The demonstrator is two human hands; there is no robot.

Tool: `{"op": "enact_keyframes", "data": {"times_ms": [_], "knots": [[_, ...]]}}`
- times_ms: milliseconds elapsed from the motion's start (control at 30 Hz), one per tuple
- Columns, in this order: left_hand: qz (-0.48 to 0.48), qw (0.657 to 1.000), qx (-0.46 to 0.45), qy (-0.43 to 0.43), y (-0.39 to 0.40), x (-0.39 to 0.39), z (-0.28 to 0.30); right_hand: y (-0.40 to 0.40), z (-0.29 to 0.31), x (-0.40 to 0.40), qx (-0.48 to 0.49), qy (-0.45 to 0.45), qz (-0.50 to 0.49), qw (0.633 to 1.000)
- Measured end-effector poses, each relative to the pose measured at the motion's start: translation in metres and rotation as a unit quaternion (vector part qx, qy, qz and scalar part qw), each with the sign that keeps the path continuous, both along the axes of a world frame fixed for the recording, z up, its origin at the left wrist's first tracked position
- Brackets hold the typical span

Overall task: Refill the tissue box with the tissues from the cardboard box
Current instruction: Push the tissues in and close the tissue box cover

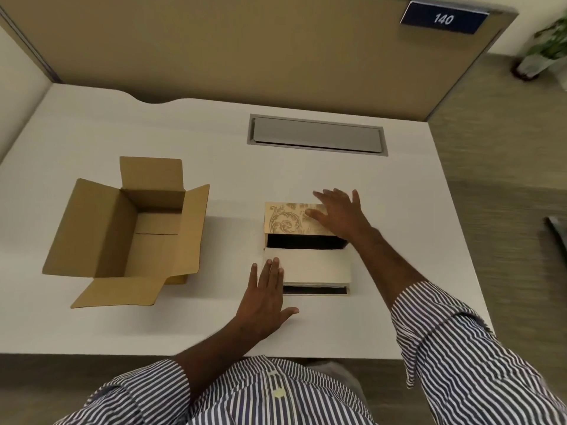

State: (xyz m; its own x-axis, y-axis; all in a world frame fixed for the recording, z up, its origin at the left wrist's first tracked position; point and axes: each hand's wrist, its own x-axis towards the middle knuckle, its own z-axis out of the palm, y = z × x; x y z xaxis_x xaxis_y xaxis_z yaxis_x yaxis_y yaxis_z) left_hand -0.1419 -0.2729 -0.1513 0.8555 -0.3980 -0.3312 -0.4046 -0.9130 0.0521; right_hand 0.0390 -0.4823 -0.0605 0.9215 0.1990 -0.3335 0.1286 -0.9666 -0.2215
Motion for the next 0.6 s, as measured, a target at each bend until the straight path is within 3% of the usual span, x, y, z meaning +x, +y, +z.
{"op": "enact_keyframes", "data": {"times_ms": [100,300,600], "knots": [[0.010,1.000,-0.008,-0.001,-0.002,0.000,0.001,0.007,-0.007,-0.006,-0.014,0.042,0.008,0.999],[0.025,0.999,-0.038,0.001,-0.002,-0.003,0.000,0.008,-0.014,-0.048,-0.019,-0.045,0.022,0.999],[0.031,0.999,-0.024,0.001,-0.003,-0.006,0.001,0.006,-0.013,-0.082,-0.077,-0.089,0.040,0.992]]}}
